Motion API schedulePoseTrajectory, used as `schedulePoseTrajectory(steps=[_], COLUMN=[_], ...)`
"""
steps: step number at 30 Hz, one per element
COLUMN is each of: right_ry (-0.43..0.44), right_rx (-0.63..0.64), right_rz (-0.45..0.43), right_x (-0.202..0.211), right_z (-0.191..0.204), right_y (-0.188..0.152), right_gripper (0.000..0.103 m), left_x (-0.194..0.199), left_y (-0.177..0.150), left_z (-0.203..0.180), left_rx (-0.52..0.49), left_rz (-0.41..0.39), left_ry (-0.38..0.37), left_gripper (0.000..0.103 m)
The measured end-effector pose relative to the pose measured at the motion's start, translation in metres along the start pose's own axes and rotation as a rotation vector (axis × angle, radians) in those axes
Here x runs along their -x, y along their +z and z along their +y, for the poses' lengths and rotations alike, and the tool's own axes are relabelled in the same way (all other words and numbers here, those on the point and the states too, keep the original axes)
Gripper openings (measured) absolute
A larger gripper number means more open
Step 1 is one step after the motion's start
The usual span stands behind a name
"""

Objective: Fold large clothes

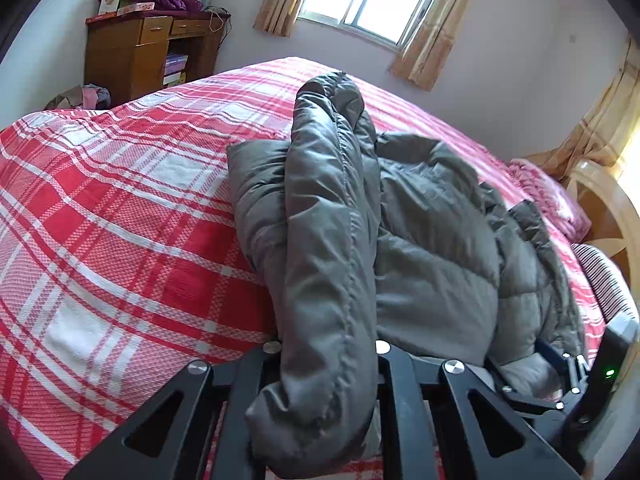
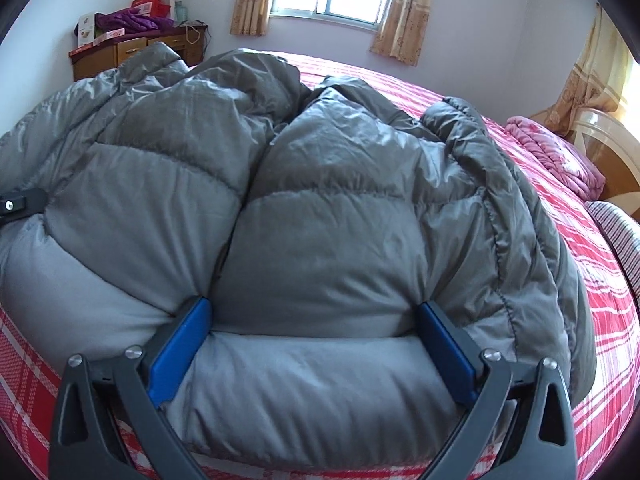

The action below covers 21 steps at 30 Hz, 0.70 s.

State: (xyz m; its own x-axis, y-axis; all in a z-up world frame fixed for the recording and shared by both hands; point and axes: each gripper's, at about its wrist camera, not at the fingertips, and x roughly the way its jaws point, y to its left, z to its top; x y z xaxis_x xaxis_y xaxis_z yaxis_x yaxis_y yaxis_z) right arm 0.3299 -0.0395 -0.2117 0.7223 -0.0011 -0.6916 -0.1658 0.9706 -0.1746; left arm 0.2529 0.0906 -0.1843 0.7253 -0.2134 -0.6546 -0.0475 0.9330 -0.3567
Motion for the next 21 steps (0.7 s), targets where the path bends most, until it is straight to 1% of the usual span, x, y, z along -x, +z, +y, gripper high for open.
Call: schedulePoseTrajectory(steps=[3,5,9,11,13,14,16,18,19,21], right_ry=[-0.01,-0.001,0.051,0.107,0.191,0.249,0.291,0.307,0.311,0.281], right_rx=[-0.001,0.002,0.036,0.061,0.087,0.099,0.091,0.079,0.065,0.028], right_rz=[0.002,0.004,-0.001,0.003,0.016,0.015,-0.016,-0.063,-0.089,-0.124], right_x=[0.004,0.006,0.01,0.013,0.02,0.027,0.046,0.067,0.077,0.089], right_z=[0.006,0.012,0.037,0.05,0.06,0.062,0.056,0.039,0.026,-0.004], right_y=[-0.002,-0.003,0.001,0.005,0.01,0.013,0.016,0.016,0.016,0.015], right_gripper=[0.103,0.103,0.103,0.103,0.103,0.102,0.102,0.102,0.102,0.102], left_x=[0.012,0.024,0.05,0.062,0.079,0.087,0.1,0.113,0.117,0.123], left_y=[0.002,0.004,0.011,0.016,0.023,0.028,0.035,0.043,0.047,0.052], left_z=[0.004,0.01,0.029,0.041,0.049,0.049,0.046,0.03,0.019,-0.008], left_rx=[0.008,0.023,0.052,0.063,0.051,0.033,-0.002,-0.056,-0.082,-0.144], left_rz=[-0.018,-0.039,-0.078,-0.096,-0.127,-0.145,-0.179,-0.214,-0.228,-0.254], left_ry=[-0.008,0.0,0.027,0.049,0.079,0.097,0.122,0.135,0.134,0.117], left_gripper=[0.009,0.009,0.009,0.009,0.009,0.009,0.008,0.008,0.008,0.008])
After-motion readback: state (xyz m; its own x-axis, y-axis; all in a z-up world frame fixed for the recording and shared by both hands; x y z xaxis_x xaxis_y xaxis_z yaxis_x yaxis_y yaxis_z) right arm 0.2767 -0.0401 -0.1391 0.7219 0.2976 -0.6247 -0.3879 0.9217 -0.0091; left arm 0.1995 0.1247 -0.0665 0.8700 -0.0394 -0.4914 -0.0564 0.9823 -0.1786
